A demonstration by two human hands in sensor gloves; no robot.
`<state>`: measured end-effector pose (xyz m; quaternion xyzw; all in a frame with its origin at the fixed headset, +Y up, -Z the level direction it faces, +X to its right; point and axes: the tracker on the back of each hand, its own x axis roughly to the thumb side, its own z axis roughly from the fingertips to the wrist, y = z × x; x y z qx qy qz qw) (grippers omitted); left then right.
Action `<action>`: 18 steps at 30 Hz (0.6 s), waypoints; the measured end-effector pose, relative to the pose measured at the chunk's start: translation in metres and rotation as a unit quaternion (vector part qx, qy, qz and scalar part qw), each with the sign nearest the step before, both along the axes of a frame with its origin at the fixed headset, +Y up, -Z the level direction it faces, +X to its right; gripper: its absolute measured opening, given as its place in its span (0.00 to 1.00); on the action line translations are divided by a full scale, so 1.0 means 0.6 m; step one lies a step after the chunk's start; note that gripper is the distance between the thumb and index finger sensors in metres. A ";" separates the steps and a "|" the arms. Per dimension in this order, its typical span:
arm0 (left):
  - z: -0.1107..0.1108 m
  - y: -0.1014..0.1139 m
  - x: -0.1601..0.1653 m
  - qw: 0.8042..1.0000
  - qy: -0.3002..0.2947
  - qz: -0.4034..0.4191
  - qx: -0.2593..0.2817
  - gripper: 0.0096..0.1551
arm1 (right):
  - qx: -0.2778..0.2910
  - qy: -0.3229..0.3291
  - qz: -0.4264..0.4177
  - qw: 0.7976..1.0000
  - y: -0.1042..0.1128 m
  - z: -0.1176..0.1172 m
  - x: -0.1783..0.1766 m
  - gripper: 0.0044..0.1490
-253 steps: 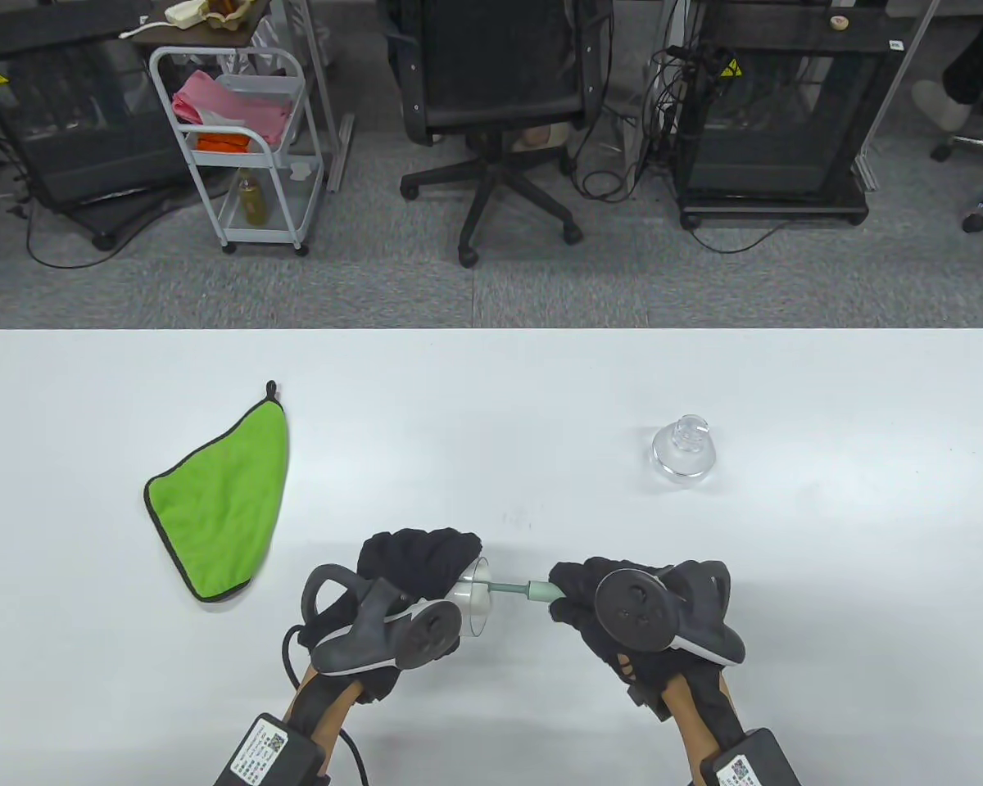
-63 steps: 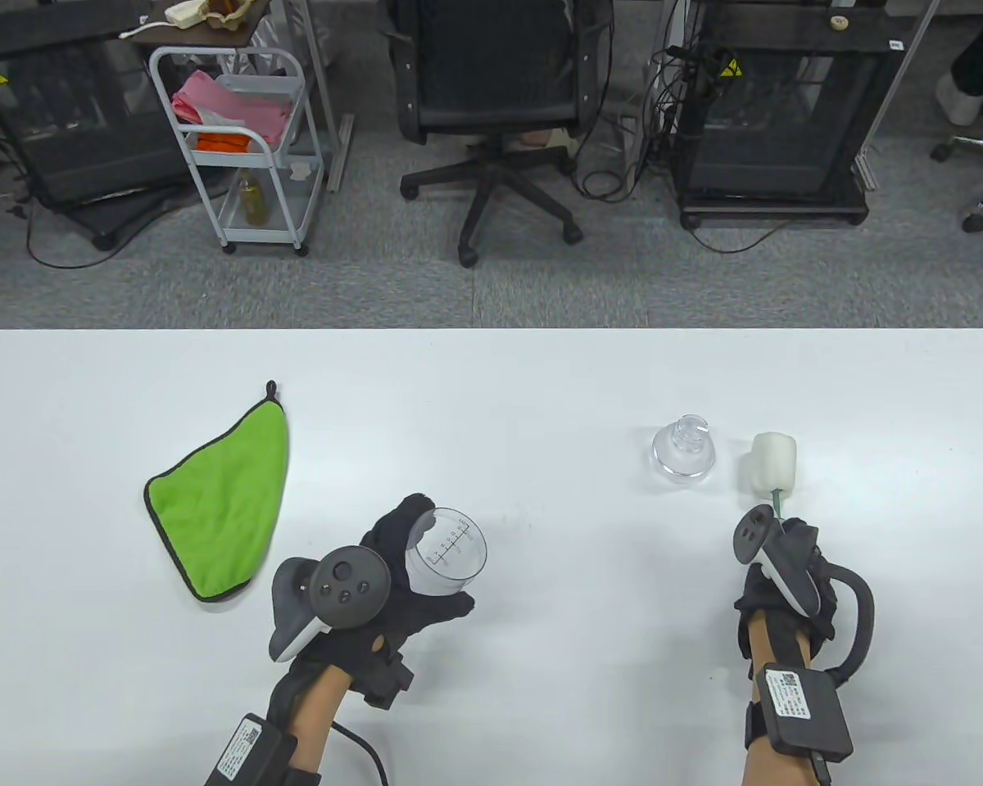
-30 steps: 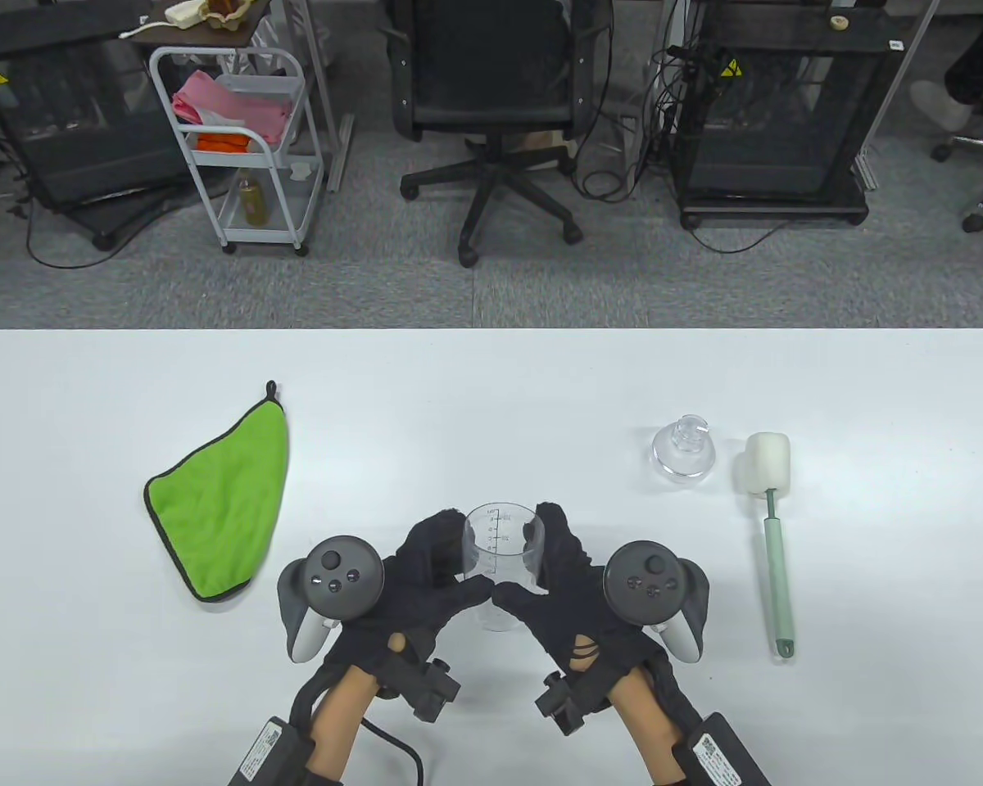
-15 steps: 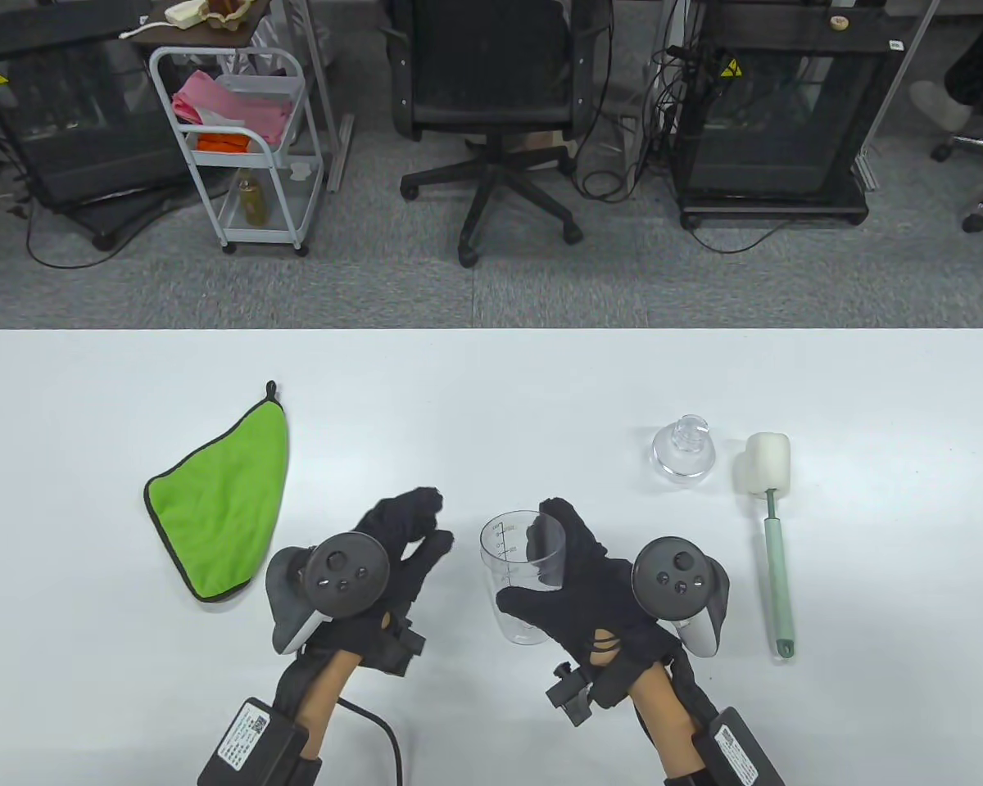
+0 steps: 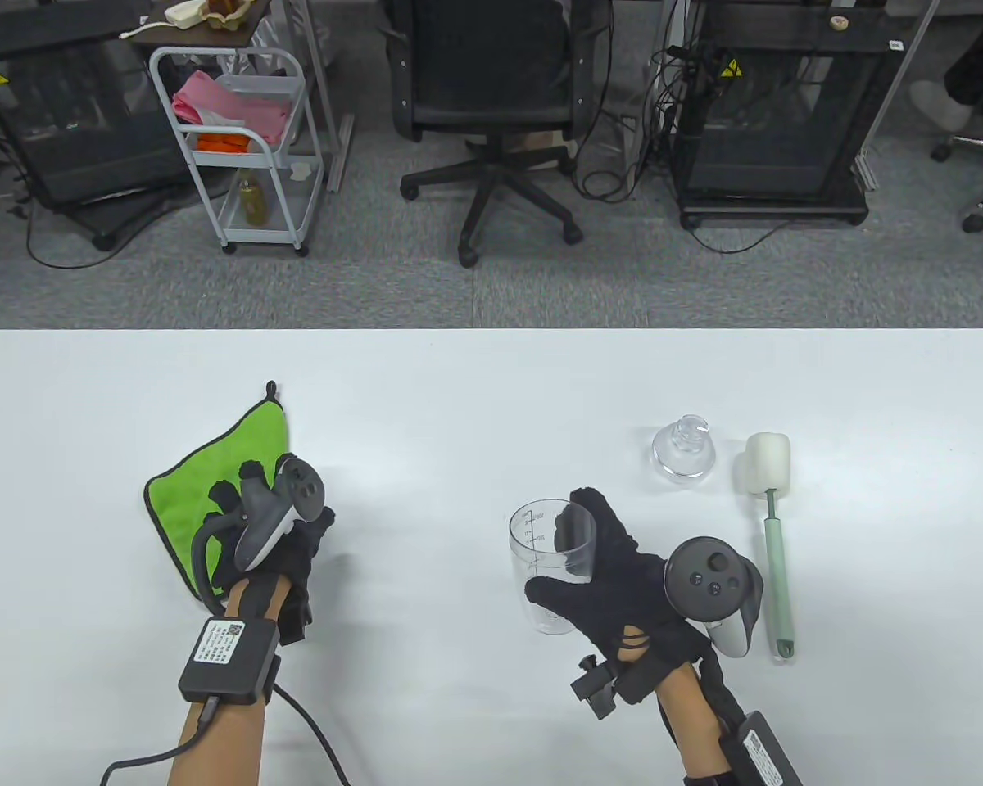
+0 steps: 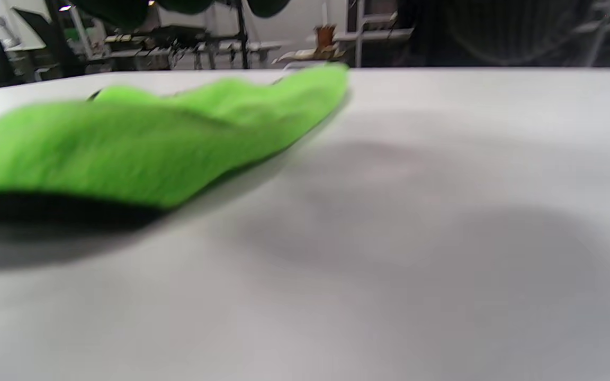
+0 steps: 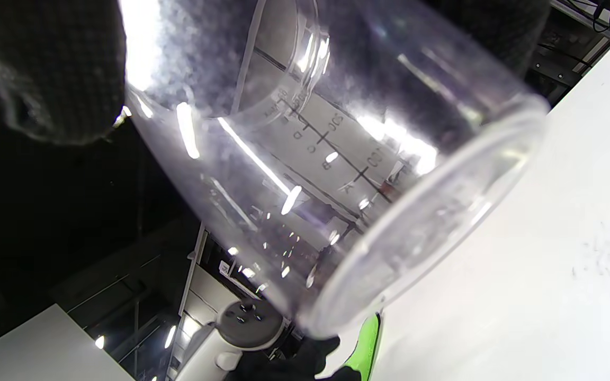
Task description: Brush the shaker cup with the cup brush
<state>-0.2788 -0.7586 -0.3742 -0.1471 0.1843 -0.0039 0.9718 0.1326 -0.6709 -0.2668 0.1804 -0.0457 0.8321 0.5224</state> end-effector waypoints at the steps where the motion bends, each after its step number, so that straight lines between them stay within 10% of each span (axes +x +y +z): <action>1: -0.004 -0.008 -0.010 1.000 0.020 -0.008 -0.008 0.53 | -0.001 0.002 0.001 1.000 -0.001 -0.001 0.001 0.71; 14: -0.026 -0.025 -0.027 0.996 0.063 -0.057 -0.020 0.47 | -0.007 0.004 0.019 1.000 0.001 0.001 -0.006 0.70; 18: -0.020 -0.024 -0.007 0.994 0.035 -0.103 -0.014 0.30 | -0.016 -0.009 0.035 0.999 0.002 0.002 -0.005 0.70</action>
